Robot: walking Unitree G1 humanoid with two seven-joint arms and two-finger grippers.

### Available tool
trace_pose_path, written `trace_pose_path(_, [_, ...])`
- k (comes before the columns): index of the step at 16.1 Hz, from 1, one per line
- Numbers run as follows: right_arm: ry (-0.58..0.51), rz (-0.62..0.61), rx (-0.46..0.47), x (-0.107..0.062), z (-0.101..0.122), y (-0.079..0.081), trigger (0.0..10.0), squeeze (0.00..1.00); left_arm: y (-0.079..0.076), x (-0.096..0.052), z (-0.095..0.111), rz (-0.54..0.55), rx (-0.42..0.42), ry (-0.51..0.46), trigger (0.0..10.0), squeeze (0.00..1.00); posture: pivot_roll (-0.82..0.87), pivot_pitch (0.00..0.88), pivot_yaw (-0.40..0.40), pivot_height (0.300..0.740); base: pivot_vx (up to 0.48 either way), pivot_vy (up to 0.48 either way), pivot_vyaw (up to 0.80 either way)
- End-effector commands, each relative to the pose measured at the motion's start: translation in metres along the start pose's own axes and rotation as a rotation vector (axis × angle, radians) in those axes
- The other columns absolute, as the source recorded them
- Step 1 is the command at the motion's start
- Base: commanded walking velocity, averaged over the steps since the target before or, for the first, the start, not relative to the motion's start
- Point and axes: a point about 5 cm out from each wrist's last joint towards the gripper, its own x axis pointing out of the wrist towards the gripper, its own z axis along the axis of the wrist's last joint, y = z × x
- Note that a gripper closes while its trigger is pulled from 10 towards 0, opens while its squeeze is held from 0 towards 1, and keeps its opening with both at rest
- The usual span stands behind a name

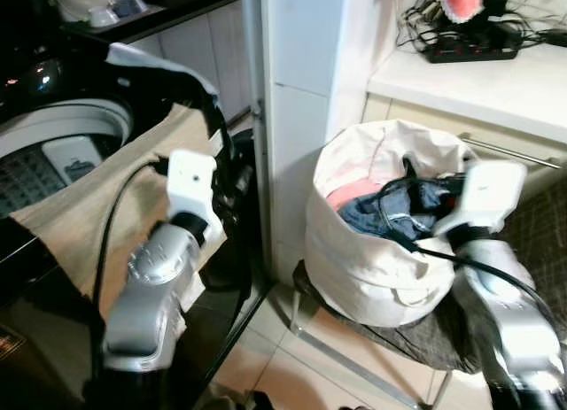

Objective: Clothes washing

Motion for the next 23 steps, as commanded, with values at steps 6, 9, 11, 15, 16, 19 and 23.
trace_pose_path(6, [0.188, 0.052, 0.008, -0.013, -0.013, 0.008, 10.0, 0.0, -0.01, 0.004, 0.008, -0.017, 0.031, -0.044, 10.0, 0.0, -0.05, 0.0, 0.028, 0.74, 0.098, 0.0, 0.0])
trace_pose_path(9, [0.233, 0.125, 0.027, -0.012, -0.009, 0.017, 10.0, 0.0, -0.011, 0.005, 0.009, -0.009, 0.033, -0.048, 10.0, 0.0, -0.05, 0.0, 0.027, 0.74, 0.326, 0.0, 0.0])
trace_pose_path(11, [0.248, 0.147, 0.029, -0.013, -0.009, 0.021, 10.0, 0.0, -0.009, 0.005, 0.008, 0.003, 0.046, -0.041, 10.0, 0.0, -0.04, 0.0, 0.021, 0.74, 0.326, 0.0, 0.0])
trace_pose_path(15, [0.257, 0.153, 0.019, -0.011, -0.007, 0.02, 10.0, 0.0, -0.008, 0.007, 0.008, 0.009, 0.043, -0.045, 10.0, 0.0, -0.04, 0.0, 0.02, 0.74, 0.328, 0.0, 0.0])
trace_pose_path(16, [0.259, 0.151, 0.018, -0.011, -0.006, 0.019, 10.0, 0.0, -0.008, 0.007, 0.008, 0.008, 0.041, -0.045, 10.0, 0.0, -0.04, 0.0, 0.021, 0.74, 0.33, 0.0, 0.0])
trace_pose_path(19, [0.265, 0.165, 0.001, -0.011, -0.005, 0.019, 10.0, 0.0, -0.01, 0.009, 0.009, 0.001, 0.042, -0.047, 10.0, 0.0, -0.05, 0.0, 0.024, 0.74, 0.329, 0.0, 0.0])
trace_pose_path(23, [0.262, 0.146, 0.025, -0.012, -0.004, 0.016, 10.0, 0.0, -0.011, 0.011, 0.011, -0.009, 0.037, -0.057, 10.0, 0.0, -0.05, 0.0, 0.028, 0.74, 0.327, 0.0, 0.0])
